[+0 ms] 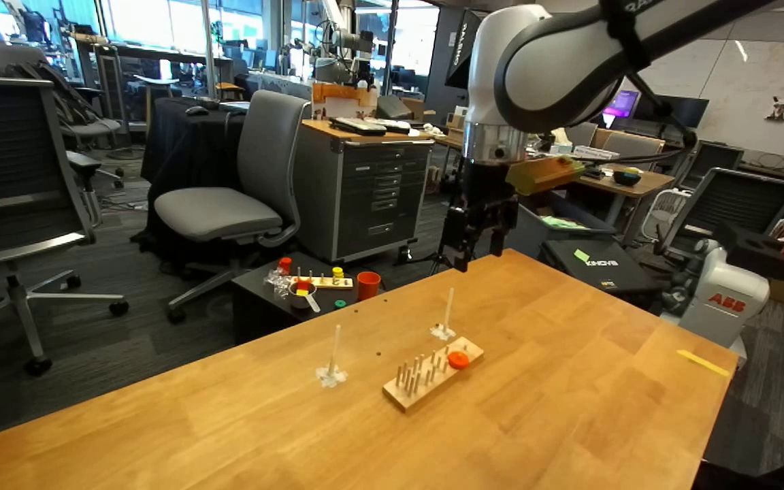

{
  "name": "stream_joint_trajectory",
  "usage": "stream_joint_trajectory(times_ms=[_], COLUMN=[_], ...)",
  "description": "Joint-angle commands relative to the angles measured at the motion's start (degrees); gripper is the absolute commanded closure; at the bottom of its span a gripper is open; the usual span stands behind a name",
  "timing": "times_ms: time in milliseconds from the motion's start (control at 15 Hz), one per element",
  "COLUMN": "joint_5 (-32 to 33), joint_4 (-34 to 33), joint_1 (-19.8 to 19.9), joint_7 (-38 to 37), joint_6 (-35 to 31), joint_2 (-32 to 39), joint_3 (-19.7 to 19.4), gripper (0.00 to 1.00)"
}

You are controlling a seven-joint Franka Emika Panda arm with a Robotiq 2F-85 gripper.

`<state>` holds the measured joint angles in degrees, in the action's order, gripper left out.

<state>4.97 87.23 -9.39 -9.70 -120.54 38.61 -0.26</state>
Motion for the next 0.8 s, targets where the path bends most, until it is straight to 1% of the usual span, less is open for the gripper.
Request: stream_joint_trajectory(times_ms=[0,267,467,533,600,733], joint_5=[0.8,1.3,1.4,0.6,0.8,0.8], joint_4=[5.6,8.8,10.6,11.0,8.0,8.9], joint_1=[0.6,1.1,1.3,1.6,1.3,1.3], joint_7=[2.1,3.7,4.2,4.2,3.2,3.2], joint_6=[5.8,8.2,8.1,8.4,7.6,7.8], joint_2=[-6.3,-9.2,-10.6,-11.0,-7.8,-8.6], joint_3=[0.6,0.7,0.8,1.0,0.8,0.8], gripper=[0.00,0.00,0.00,0.00,0.00,0.00])
